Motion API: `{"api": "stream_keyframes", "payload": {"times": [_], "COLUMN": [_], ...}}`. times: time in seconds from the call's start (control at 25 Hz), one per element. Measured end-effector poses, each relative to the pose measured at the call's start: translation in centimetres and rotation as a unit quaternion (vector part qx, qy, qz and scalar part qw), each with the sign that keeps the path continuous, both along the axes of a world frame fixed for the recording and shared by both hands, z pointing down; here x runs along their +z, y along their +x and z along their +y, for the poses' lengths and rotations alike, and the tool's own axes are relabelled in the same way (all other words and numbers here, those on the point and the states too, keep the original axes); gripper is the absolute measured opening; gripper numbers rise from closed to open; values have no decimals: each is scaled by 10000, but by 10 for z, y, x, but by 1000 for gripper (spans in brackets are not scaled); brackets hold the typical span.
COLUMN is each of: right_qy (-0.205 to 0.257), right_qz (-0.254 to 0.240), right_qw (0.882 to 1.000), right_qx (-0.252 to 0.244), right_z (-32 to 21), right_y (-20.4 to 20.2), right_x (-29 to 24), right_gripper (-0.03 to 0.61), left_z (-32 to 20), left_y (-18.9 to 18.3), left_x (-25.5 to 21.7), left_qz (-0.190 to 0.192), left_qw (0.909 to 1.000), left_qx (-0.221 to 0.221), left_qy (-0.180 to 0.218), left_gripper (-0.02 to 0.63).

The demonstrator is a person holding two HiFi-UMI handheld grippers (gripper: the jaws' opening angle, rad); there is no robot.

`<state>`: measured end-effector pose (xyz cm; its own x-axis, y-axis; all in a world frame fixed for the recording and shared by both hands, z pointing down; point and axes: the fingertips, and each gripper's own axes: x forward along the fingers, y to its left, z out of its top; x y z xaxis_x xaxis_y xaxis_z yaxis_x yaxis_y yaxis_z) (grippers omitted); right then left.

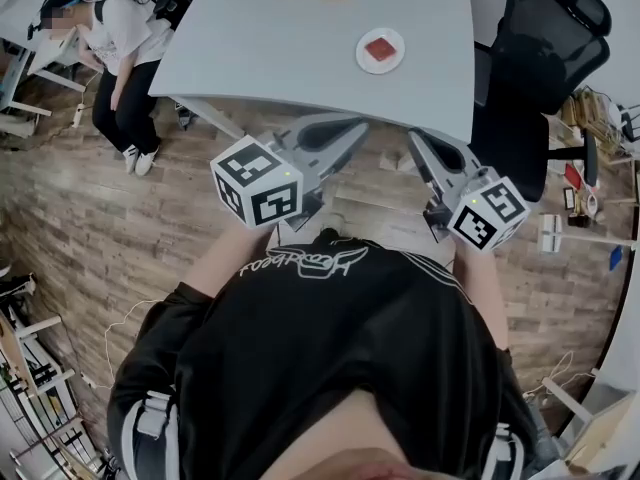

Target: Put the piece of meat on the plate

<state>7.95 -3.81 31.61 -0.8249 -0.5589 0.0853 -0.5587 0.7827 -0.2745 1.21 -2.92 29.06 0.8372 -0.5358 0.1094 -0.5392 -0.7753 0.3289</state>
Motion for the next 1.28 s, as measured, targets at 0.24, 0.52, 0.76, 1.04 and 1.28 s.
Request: {"api": "stream_keyframes", "payload": {"times": [0.24, 0.52, 0.76, 1.04, 1.28], "right_qy": [-32, 84, 207, 295, 275], "right_qz": [-21, -101, -81, -53, -39], "right_qw": [9999, 9997, 9996, 9995, 9996], "right_qx": [-96, -210, -190, -135, -101], "right_z": [45, 90, 118, 138, 148], "right_y": [20, 32, 40, 49, 54], "right_x": [9, -1, -7, -8, -8], "right_gripper": [8, 8, 8, 8, 8], "left_z": [49, 93, 120, 140, 150], "left_y": [24, 39, 47, 56, 61], "left_x": [13, 12, 11, 9, 9], "left_qz": [-95, -42, 92, 72, 87], "left_qw": [9999, 9997, 9995, 9997, 9997], "left_qx": [-67, -238, -283, -248, -197], "left_qy": [18, -76, -127, -56, -64], "left_gripper": [8, 8, 6, 8, 8]}}
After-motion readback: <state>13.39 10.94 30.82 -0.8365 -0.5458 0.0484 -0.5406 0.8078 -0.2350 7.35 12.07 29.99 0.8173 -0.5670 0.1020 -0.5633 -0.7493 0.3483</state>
